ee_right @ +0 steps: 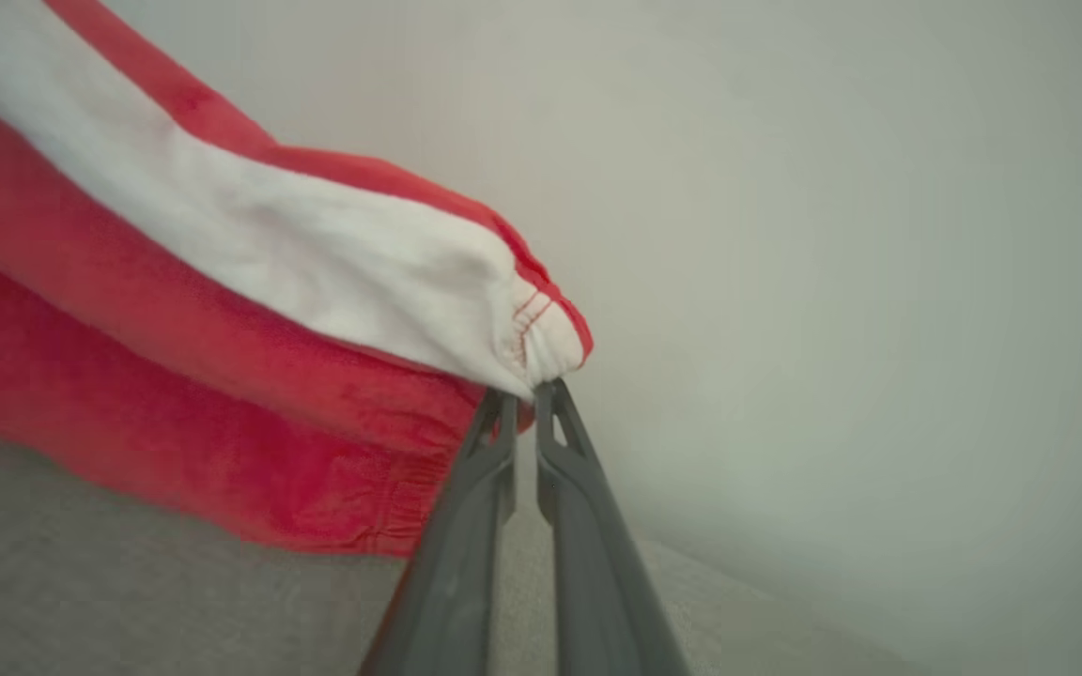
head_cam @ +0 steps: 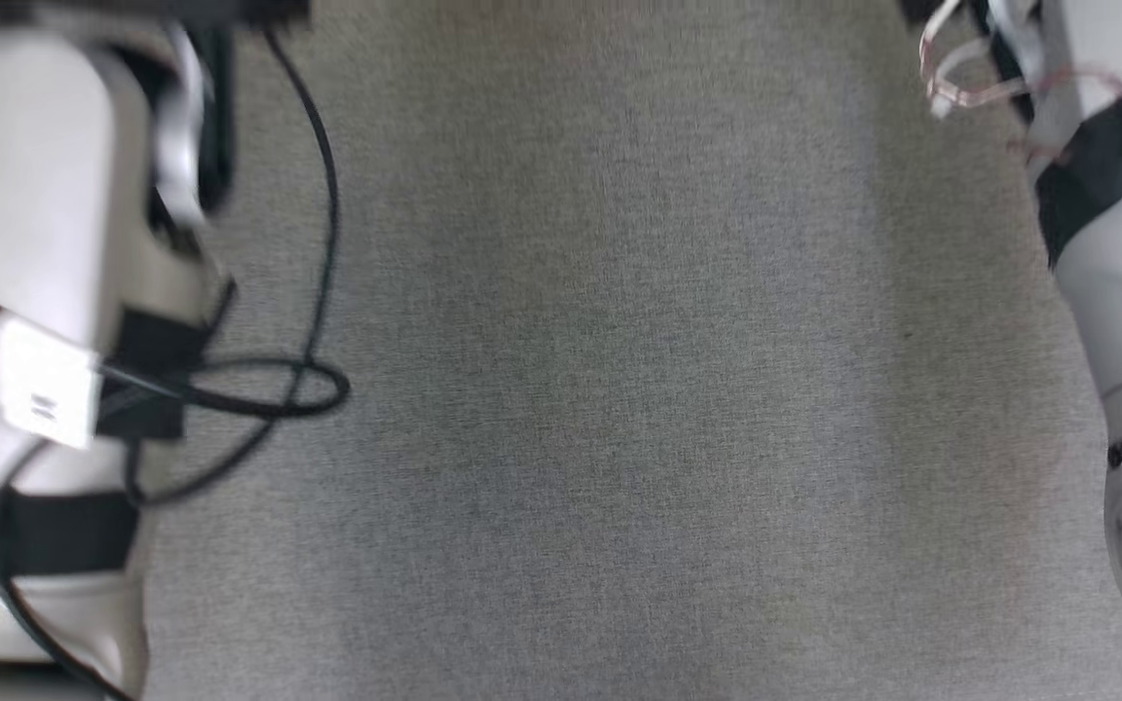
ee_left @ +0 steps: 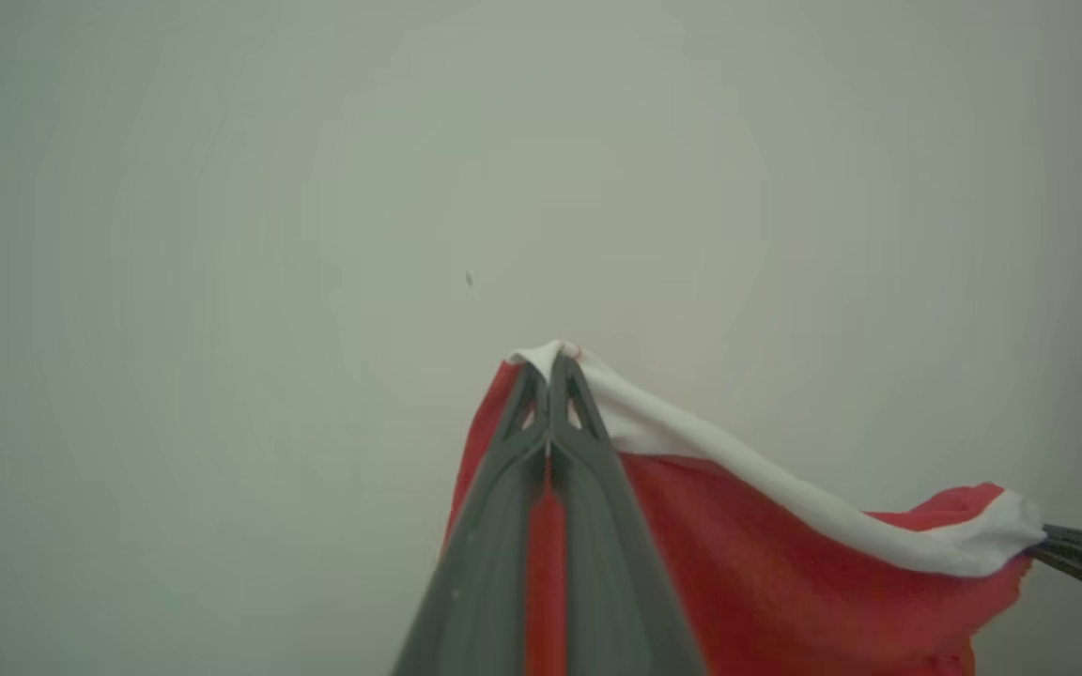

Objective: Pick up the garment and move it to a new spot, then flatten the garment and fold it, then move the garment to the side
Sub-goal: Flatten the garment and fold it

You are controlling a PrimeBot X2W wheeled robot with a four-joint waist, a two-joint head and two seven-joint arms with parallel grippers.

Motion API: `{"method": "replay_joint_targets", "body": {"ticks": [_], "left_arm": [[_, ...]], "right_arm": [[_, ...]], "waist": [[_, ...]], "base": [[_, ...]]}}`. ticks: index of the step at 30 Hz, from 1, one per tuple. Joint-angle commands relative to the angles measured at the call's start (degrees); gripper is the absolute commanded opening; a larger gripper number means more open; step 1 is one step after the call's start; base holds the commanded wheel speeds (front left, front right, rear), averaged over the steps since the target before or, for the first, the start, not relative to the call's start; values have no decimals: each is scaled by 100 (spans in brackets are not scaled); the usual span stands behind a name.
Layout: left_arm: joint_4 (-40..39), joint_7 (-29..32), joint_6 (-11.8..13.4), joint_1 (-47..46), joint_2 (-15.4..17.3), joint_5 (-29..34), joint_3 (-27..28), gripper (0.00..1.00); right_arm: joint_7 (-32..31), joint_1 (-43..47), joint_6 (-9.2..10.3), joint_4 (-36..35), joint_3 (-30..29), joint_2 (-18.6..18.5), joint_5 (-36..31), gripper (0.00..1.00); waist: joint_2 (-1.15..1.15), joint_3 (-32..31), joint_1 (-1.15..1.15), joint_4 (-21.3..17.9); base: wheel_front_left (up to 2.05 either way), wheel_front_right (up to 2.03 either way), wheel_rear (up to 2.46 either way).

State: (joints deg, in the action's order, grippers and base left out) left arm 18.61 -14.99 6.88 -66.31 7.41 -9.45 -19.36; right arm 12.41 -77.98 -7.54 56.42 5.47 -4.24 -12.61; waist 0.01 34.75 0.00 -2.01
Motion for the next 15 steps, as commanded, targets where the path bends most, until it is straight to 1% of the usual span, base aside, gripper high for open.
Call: {"method": "replay_joint_targets", "body": {"ticks": [1, 2, 6, 9, 12, 15], "left_arm": [[63, -22, -76, 200, 35, -76, -34, 0], [128, -23, -137, 351, 65, -116, -76, 0], [312, 57, -150, 1036, 103, -251, -106, 0], [375, 142, -193, 1522, 129, -394, -160, 0], [351, 215, -184, 1955, 214, -443, -196, 0], [401, 281, -140, 2441, 299, -509, -206, 0]], "right_arm": [[-66, 103, 10, 20, -13, -97, 130, 0], [-232, 177, 10, 69, -34, -168, 203, 0], [-642, 585, 10, -8, 150, -290, 414, 0], [-1096, 945, 11, -73, 383, -337, 655, 0], [-1541, 1263, 12, -340, 460, -506, 865, 0], [-2037, 1851, 12, -627, 505, -578, 1057, 0]], "waist": [[-1, -225, 0, 63], [-1, -297, 0, 76], [-1, -596, 0, 157], [-1, -855, 0, 186], [-1, -1092, 0, 196], [-1, -1354, 0, 225]], "base": [[0, 0, 0], [0, 0, 0], [0, 0, 0], [0, 0, 0], [0, 0, 0], [0, 0, 0]]}}
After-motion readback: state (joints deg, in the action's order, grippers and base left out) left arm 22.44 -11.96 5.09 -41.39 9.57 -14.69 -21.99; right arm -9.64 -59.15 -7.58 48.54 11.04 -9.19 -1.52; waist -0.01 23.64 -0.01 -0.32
